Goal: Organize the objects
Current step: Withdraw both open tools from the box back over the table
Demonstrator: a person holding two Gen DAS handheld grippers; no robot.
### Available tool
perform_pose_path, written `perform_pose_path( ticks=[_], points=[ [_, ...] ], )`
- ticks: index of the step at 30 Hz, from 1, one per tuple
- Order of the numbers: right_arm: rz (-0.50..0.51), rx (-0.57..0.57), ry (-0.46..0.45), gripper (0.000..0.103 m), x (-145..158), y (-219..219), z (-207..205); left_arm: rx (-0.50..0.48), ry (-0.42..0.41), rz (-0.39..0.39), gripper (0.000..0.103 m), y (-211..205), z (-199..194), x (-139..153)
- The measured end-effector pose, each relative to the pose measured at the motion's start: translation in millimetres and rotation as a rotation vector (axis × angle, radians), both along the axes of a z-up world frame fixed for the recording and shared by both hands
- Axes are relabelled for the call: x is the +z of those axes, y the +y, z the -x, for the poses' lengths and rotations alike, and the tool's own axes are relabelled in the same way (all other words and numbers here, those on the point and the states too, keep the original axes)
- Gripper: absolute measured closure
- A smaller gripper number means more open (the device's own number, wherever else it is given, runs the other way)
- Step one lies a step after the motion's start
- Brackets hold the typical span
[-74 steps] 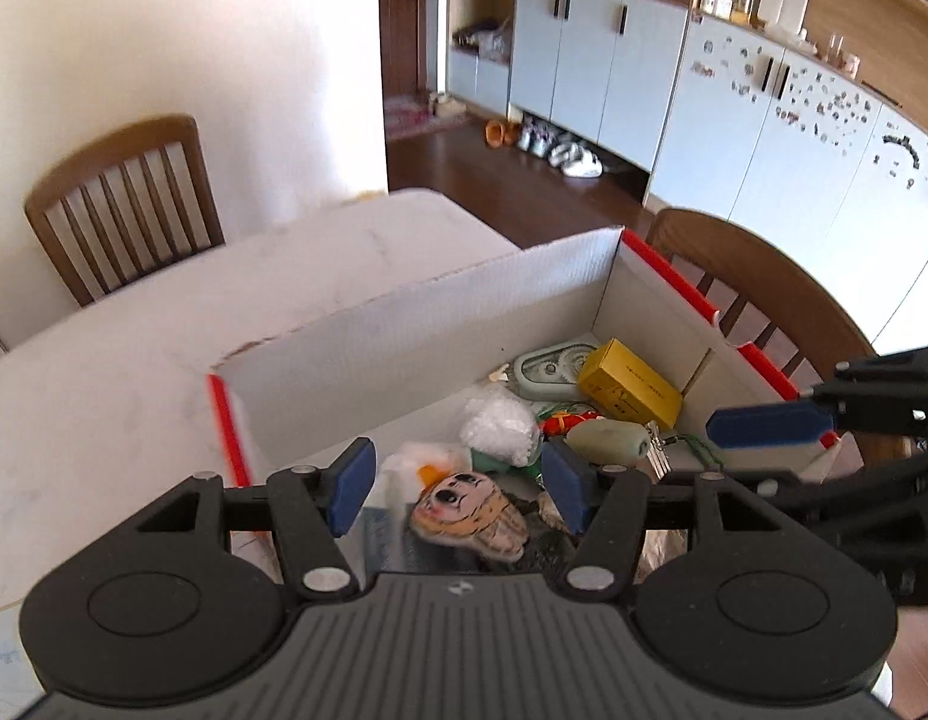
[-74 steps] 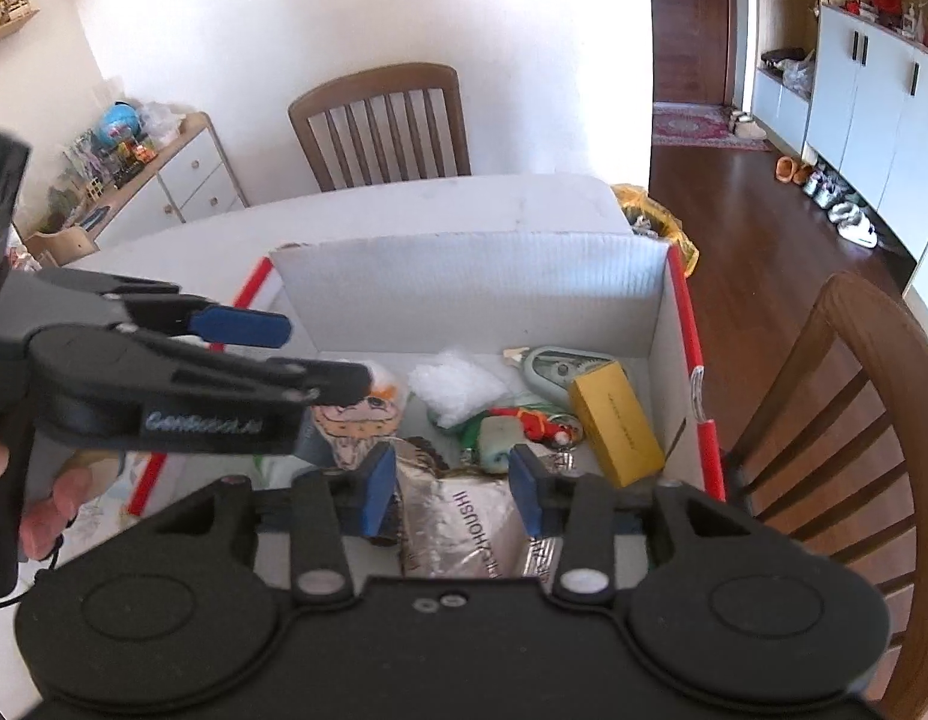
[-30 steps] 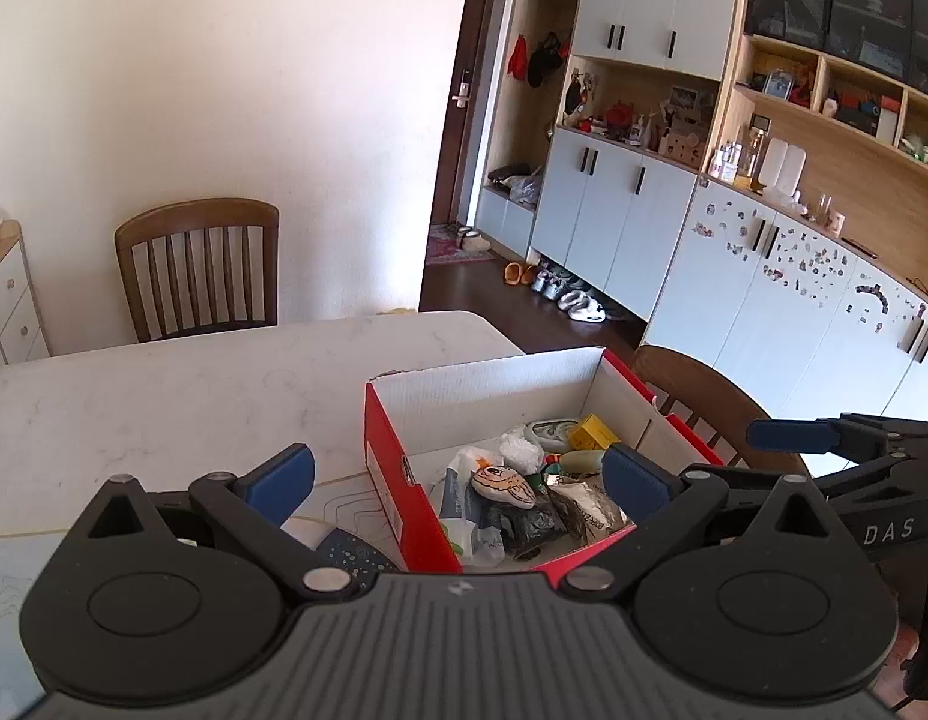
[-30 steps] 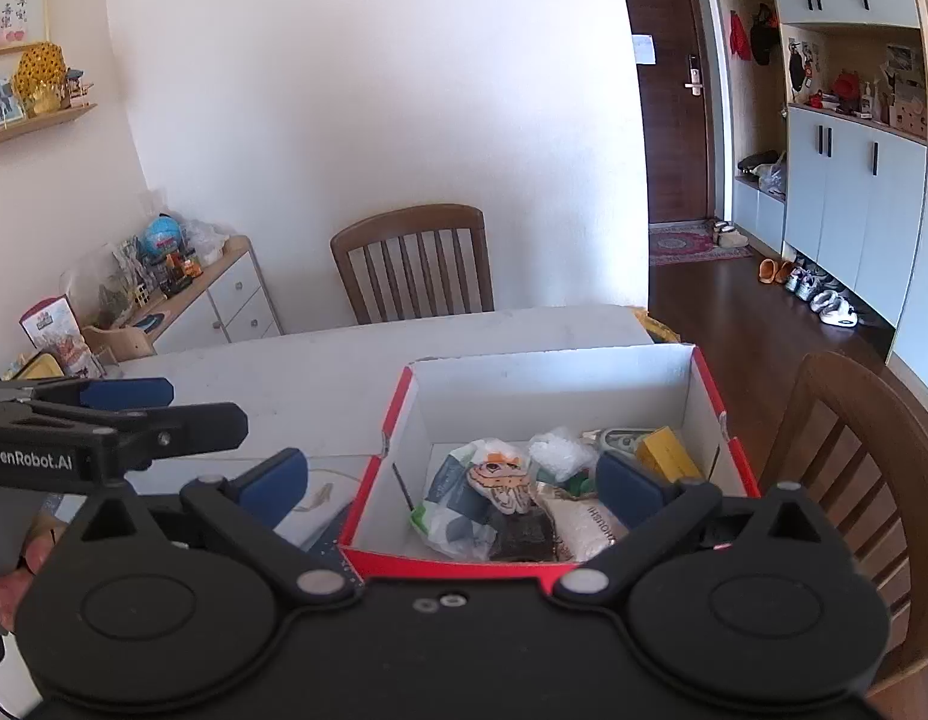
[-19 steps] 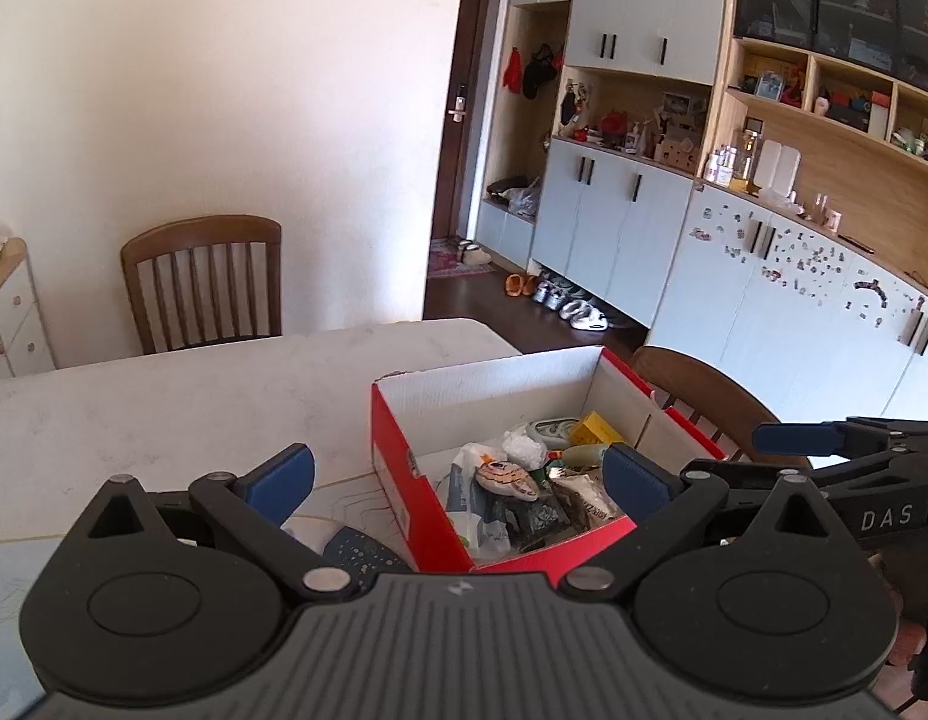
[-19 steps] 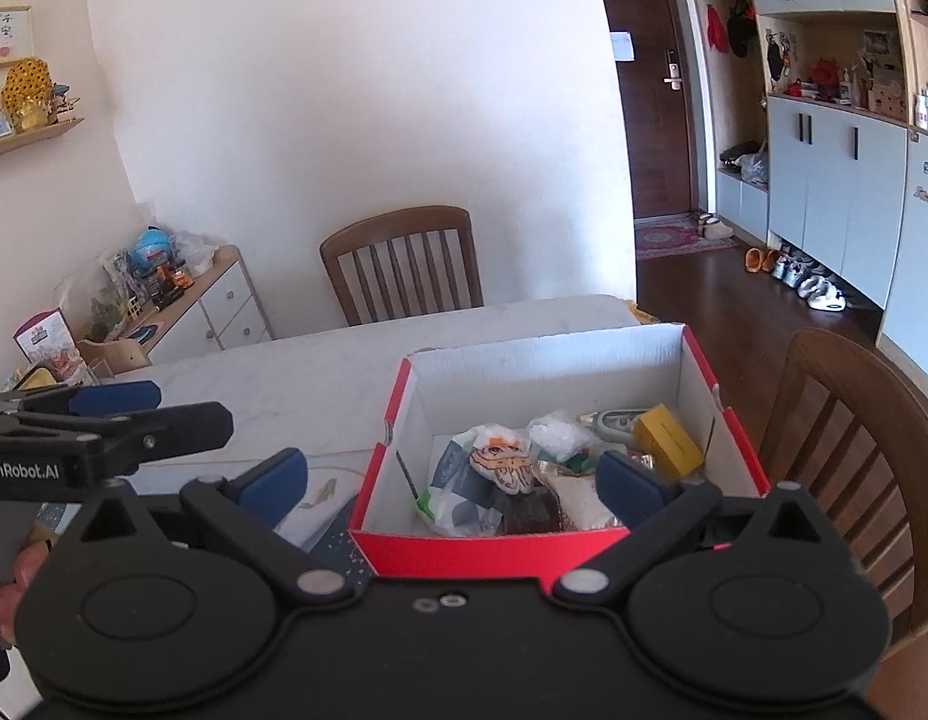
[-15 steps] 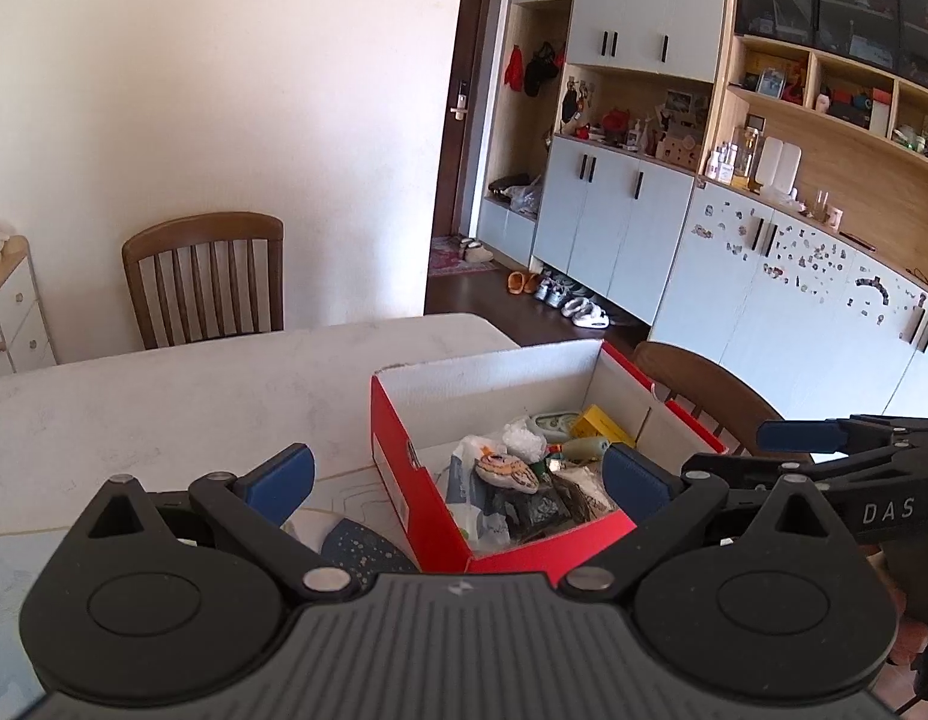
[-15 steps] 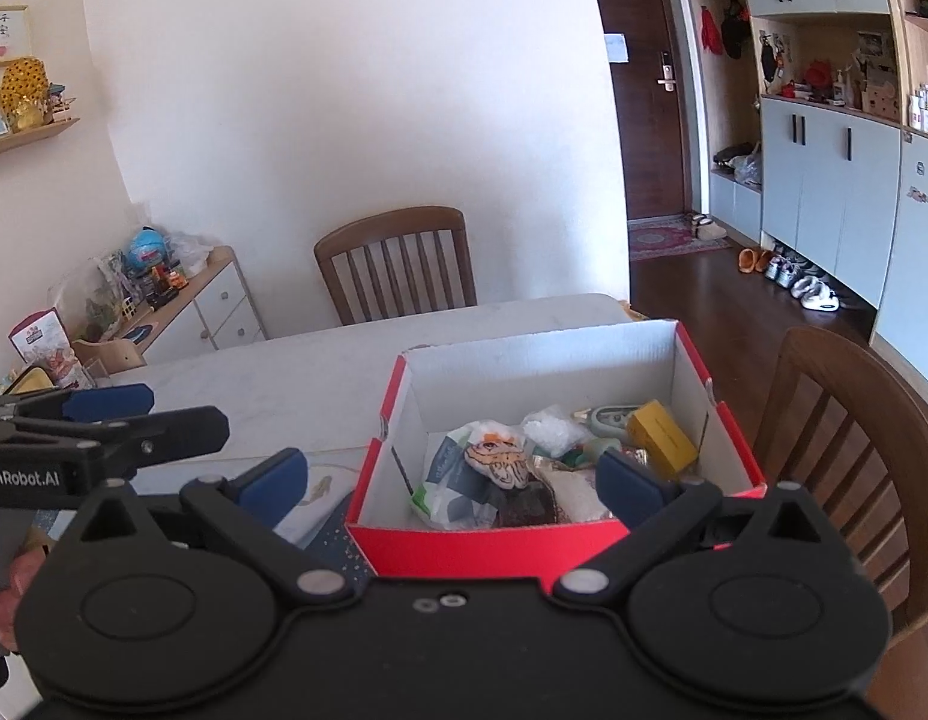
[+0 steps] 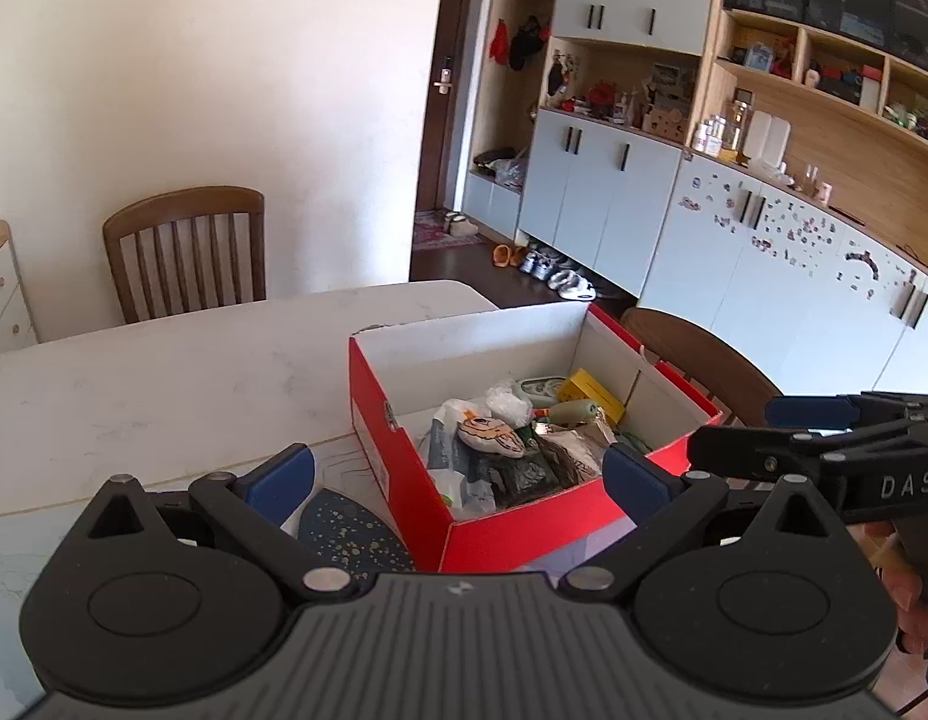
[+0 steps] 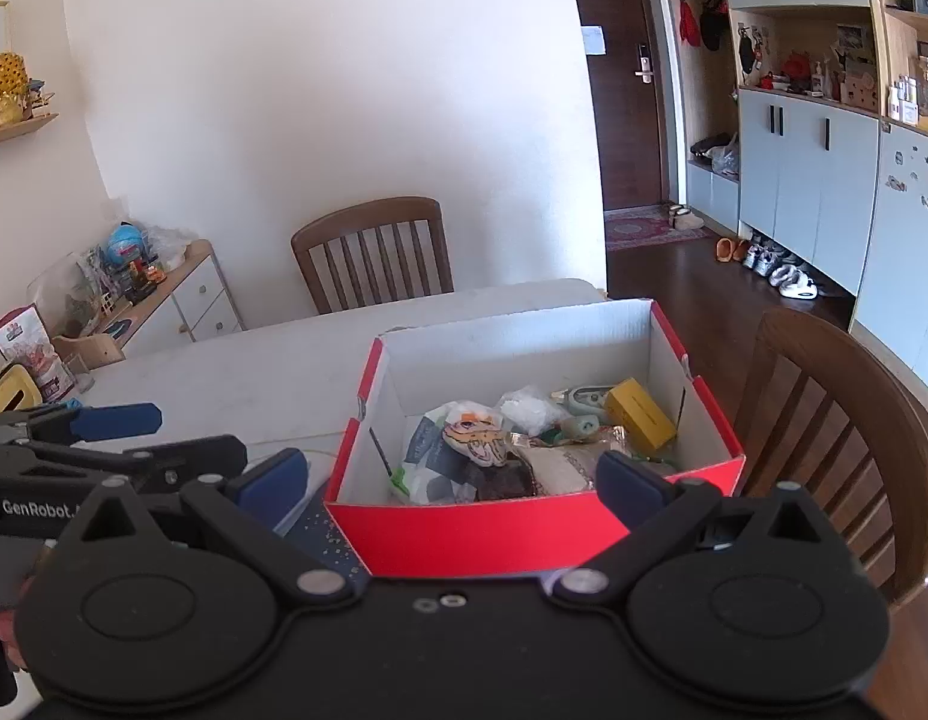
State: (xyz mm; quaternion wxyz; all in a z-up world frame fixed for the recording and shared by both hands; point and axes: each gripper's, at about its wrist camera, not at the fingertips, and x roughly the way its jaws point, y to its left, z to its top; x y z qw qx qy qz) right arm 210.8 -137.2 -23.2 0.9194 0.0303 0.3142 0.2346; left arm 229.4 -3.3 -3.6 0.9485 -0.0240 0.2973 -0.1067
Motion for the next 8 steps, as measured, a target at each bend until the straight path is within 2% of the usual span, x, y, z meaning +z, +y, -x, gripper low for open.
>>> perform_pose_path(
  ticks=[4, 8],
  points=[
    [-0.008, -0.016, 0.008, 0.001, -0.8, -1.9, -0.8, -0.012, -0.018, -0.021, 0.0, -1.2, 1.7, 1.3],
    [-0.015, -0.027, 0.019, 0.001, -2.4, -0.1, -1.5, -0.042, -0.01, -0.008, 0.0, 3.9, 0.5, 2.1]
  ],
)
